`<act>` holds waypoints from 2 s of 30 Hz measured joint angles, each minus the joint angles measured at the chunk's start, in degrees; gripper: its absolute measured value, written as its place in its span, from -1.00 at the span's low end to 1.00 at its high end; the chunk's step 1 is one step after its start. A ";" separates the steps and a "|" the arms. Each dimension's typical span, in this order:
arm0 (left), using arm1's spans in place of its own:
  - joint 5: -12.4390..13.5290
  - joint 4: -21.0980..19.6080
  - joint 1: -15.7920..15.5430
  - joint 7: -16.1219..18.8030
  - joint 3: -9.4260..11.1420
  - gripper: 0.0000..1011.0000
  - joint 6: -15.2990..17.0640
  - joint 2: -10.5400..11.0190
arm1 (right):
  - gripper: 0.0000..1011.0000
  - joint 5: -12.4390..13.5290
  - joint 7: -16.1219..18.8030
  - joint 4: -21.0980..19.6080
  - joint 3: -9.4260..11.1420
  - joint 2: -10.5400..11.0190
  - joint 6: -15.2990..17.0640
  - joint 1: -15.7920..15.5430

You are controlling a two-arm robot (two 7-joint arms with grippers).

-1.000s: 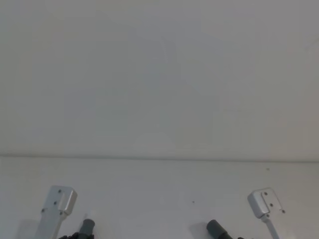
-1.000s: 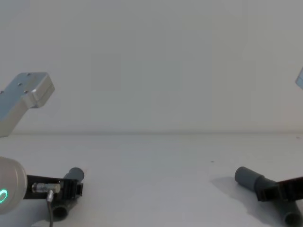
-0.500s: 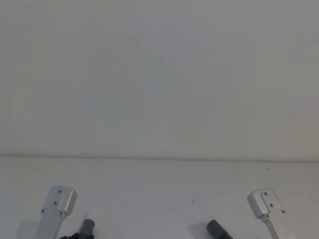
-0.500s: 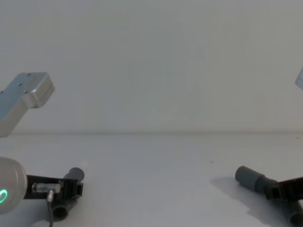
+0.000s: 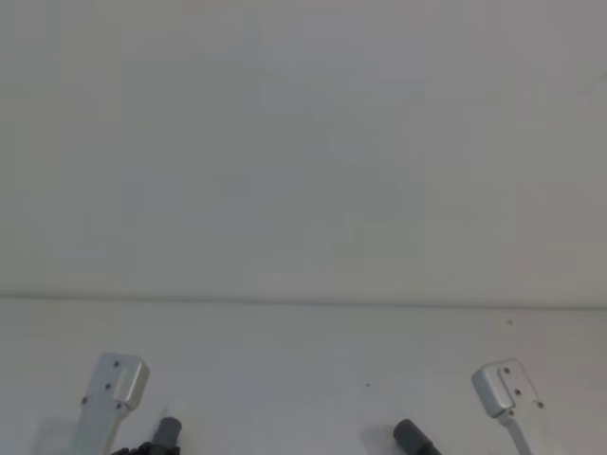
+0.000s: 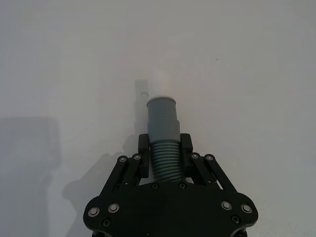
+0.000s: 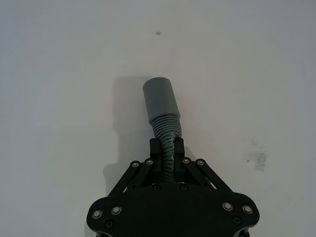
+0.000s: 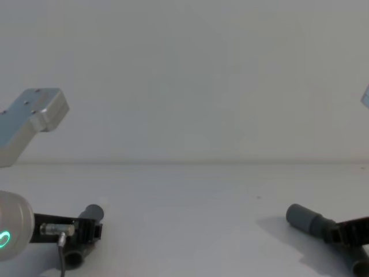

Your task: Use both hands to pick up one end of the pipe from the table, align the ends, and insert them.

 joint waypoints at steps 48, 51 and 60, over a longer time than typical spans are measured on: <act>5.58 -9.87 2.38 -16.22 1.35 -0.35 -15.64 16.73 | -0.86 2.15 26.10 -6.47 1.09 18.38 -35.10 -9.24; 5.24 -10.19 2.40 -18.12 1.21 -0.35 -16.30 18.00 | -0.86 1.46 26.17 -6.77 1.09 19.21 -36.37 -9.75; 4.31 -10.68 1.53 -23.56 1.33 -0.35 -17.53 20.73 | -0.86 -0.22 24.46 -7.49 1.45 20.22 -38.53 -11.33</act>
